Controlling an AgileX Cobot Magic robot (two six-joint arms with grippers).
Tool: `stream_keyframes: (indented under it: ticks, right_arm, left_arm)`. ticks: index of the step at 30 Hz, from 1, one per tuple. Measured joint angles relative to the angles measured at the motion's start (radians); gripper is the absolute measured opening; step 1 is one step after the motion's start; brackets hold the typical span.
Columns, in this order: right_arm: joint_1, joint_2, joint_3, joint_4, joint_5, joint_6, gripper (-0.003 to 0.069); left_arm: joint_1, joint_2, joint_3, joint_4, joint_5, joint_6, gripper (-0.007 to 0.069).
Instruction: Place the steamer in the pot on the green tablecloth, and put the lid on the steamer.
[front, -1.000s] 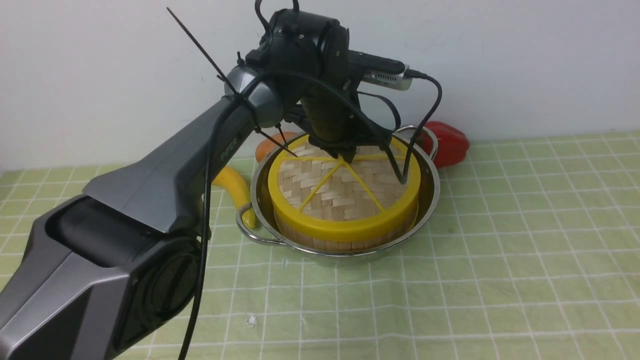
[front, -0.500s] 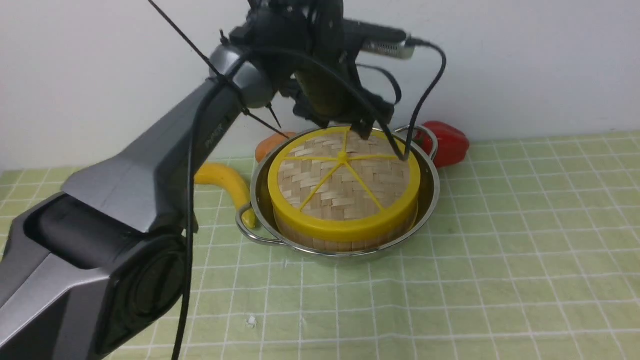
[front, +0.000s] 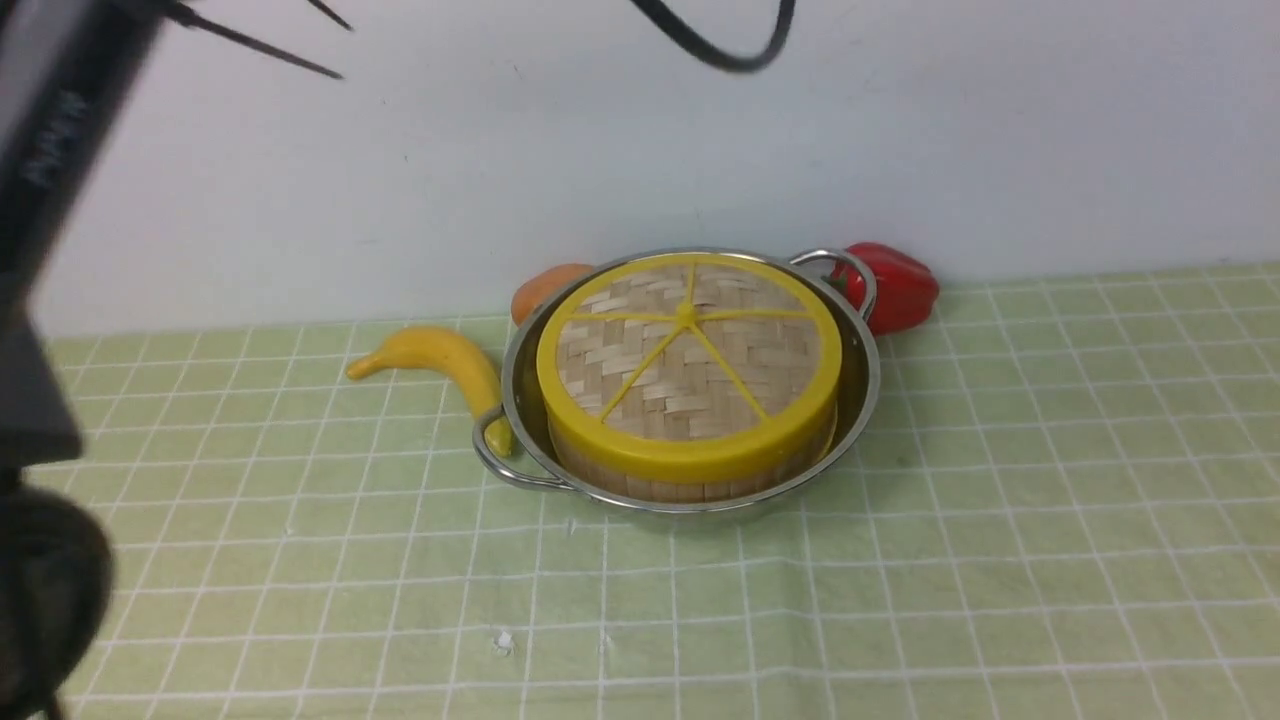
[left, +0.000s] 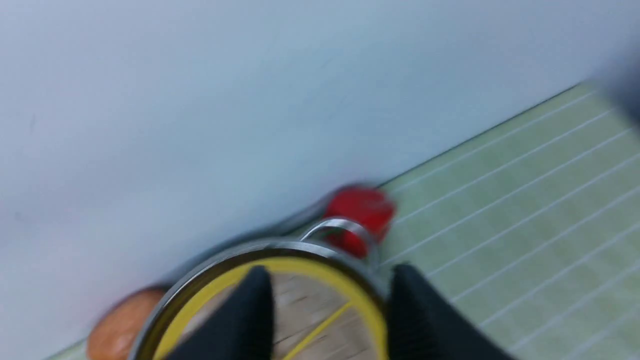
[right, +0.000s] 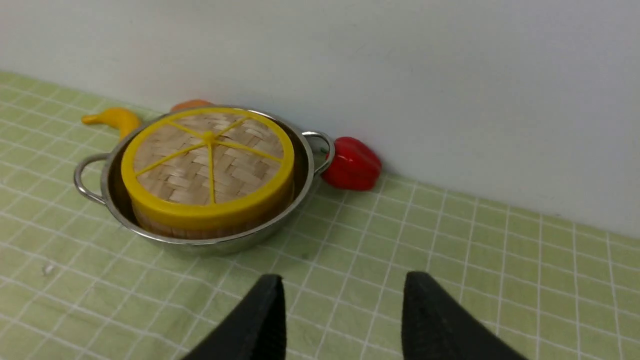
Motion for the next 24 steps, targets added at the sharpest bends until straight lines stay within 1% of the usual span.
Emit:
stream_keyframes:
  ticks: [1,2,3,4,5,6,10,12,13,14,15,16,17,18,19,20,21,22,23,24]
  right_arm:
    - [0.000,-0.008,0.000,-0.002,-0.009,0.000,0.0311]
    - [0.000,-0.073,0.106,-0.013,-0.085,0.000,0.0270]
    - [0.000,-0.107,0.162,-0.016,-0.123,0.001,0.0243]
    - [0.000,-0.114,0.173,-0.016,-0.123,0.001,0.0237]
    - [0.000,-0.157,0.244,-0.016,-0.175,0.011,0.0195]
    - [0.000,-0.189,0.299,-0.016,-0.204,0.023,0.0165]
    - [0.000,-0.259,0.420,-0.014,-0.248,0.058,0.0094]
    - [0.000,-0.279,0.458,-0.014,-0.258,0.069,0.0059]
    - [0.000,-0.279,0.458,-0.014,-0.258,0.069,0.0056]
    - [0.000,-0.284,0.473,-0.013,-0.260,0.071,0.0034]
    - [0.000,-0.284,0.477,-0.013,-0.261,0.073,0.0023]
    - [0.000,-0.284,0.478,-0.013,-0.261,0.073,0.0021]
    - [0.000,-0.284,0.480,-0.013,-0.263,0.073,0.0008]
    - [0.000,-0.284,0.481,-0.013,-0.265,0.073,0.0002]
    - [0.000,-0.284,0.481,-0.013,-0.265,0.073,-0.0001]
    - [0.000,-0.284,0.481,-0.013,-0.265,0.073,-0.0001]
    - [0.000,-0.284,0.482,-0.013,-0.269,0.073,-0.0006]
    - [0.000,-0.284,0.482,-0.013,-0.273,0.073,-0.0006]
    - [0.000,-0.284,0.482,-0.013,-0.275,0.073,-0.0006]
    - [0.000,-0.284,0.482,-0.013,-0.275,0.073,-0.0006]
  left_arm:
    - [0.000,-0.016,0.000,-0.013,0.000,0.005,0.0237]
    - [0.000,-0.092,0.000,-0.068,0.000,0.031,0.0095]
    - [0.000,-0.127,0.002,-0.089,0.000,0.044,0.0043]
    - [0.000,-0.144,0.003,-0.099,0.000,0.050,0.0034]
    - [0.000,-0.210,0.018,-0.124,-0.001,0.068,-0.0006]
    - [0.000,-0.258,0.039,-0.135,-0.001,0.080,-0.0019]
    - [0.000,-0.449,0.190,-0.130,-0.005,0.130,-0.0023]
    - [0.000,-0.570,0.343,-0.096,-0.007,0.152,-0.0023]
    - [0.000,-0.581,0.359,-0.093,-0.007,0.153,-0.0023]
    - [0.000,-0.670,0.498,-0.059,-0.007,0.156,-0.0023]
    - [0.000,-0.727,0.594,-0.038,-0.007,0.156,-0.0023]
    - [0.000,-0.739,0.614,-0.035,-0.007,0.156,-0.0023]
    - [0.000,-0.834,0.782,-0.012,-0.007,0.153,-0.0023]
    - [0.000,-0.883,0.871,-0.004,-0.012,0.146,-0.0023]
    - [0.000,-0.957,1.004,-0.004,-0.051,0.137,-0.0023]
    - [0.000,-0.970,1.026,-0.005,-0.051,0.136,-0.0023]
    - [0.000,-1.079,1.220,-0.023,-0.135,0.119,-0.0023]
    - [0.000,-1.136,1.323,-0.044,-0.201,0.109,-0.0023]
    - [0.000,-1.179,1.401,-0.061,-0.234,0.103,-0.0023]
    - [0.000,-1.200,1.438,-0.070,-0.255,0.101,-0.0023]
